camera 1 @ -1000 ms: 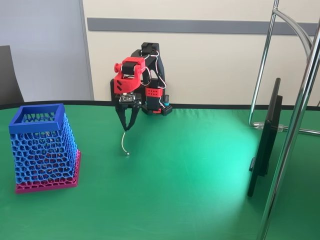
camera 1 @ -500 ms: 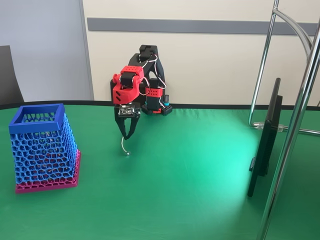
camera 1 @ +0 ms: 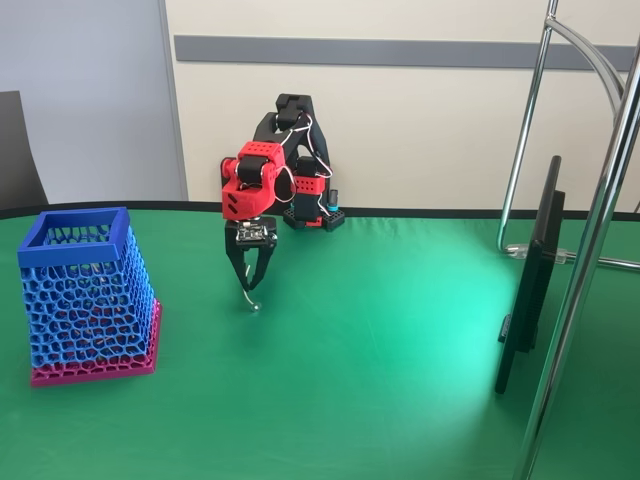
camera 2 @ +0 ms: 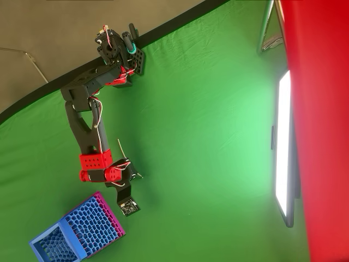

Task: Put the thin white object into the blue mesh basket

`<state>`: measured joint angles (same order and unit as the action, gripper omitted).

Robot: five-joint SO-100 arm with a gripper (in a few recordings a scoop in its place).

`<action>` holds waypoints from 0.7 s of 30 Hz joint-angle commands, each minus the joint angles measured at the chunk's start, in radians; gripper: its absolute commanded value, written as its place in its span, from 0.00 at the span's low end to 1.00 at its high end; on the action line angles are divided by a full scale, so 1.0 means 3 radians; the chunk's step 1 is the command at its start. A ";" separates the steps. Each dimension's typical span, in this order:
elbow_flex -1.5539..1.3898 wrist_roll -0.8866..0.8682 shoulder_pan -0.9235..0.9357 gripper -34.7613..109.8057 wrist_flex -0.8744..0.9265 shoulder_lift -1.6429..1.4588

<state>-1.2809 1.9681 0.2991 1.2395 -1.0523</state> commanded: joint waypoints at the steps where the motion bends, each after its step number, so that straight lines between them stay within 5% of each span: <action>1: 0.0143 0.0128 0.0005 0.30 -0.0036 -0.0005; 21: 0.0148 0.0353 -0.0077 0.34 -0.0297 0.0169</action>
<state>-1.2425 2.0586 0.2884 1.1735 -0.9940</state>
